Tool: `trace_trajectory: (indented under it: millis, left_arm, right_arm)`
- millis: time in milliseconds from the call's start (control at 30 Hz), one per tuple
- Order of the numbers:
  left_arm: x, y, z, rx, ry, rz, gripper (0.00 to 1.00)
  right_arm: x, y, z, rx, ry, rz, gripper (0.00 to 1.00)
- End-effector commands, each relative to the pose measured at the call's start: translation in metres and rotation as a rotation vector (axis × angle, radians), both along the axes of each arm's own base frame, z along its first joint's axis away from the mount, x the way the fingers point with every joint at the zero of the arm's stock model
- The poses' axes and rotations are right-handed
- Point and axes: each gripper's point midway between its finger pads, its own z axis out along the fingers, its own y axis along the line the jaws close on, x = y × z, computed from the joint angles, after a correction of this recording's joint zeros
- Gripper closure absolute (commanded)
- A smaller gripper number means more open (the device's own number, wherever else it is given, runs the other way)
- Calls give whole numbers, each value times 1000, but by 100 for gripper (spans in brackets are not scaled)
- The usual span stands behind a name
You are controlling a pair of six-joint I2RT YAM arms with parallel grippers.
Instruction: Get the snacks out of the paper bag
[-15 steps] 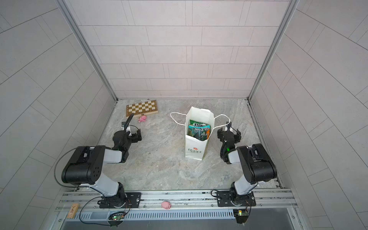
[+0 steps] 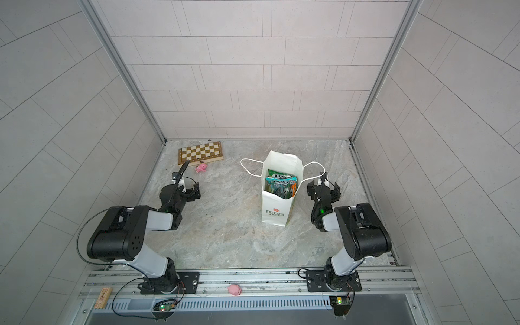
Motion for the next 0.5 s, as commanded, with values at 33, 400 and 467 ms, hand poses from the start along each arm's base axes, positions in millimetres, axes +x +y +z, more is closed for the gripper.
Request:
trace_trajectory:
  millis: [33,400,467]
  left_arm:
    - [7,0,10,14,-30,-1,0]
    - [-24,53,54,77,-84,387,0]
    - [-34,61,77,39,-97,479,0]
  right_arm:
    - [-1,-1,0,-11,-6,-10,1]
    - [-16,-2,33,-5,-47,-16,1]
    - [-20,-6,38,19,-30,-45,1]
